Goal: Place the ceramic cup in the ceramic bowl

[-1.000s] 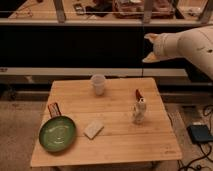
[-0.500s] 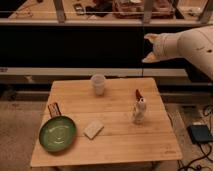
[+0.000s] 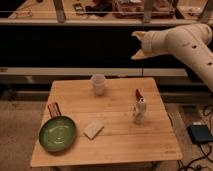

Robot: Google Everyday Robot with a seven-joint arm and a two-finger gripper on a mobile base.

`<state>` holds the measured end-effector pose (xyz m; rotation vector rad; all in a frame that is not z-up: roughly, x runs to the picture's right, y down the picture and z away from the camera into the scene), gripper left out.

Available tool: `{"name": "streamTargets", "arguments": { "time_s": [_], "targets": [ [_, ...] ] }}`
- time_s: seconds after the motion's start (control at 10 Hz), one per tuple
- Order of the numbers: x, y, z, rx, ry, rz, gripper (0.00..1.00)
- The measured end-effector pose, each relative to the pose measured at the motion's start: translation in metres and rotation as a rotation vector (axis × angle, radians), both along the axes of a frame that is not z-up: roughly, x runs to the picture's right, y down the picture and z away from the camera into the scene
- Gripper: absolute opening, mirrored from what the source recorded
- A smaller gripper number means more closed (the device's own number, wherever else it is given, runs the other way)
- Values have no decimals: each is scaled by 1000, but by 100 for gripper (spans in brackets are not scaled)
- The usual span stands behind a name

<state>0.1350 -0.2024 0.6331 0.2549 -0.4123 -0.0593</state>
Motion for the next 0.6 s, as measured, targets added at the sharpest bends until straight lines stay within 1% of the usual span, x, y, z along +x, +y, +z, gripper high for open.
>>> {"name": "streamTargets", "arguments": {
  "time_s": [0.1,0.2,0.3,0.5,0.6],
  "targets": [
    [-17,-4,8,14,-14,-35,65],
    [-36,-4,21,21,-15,-82,65],
    [-52,3,42,20,3,-148,65],
    [-71,25,78,-4,31,-254,65],
    [-86,37,95,-21,30,-305,65]
  ]
}}
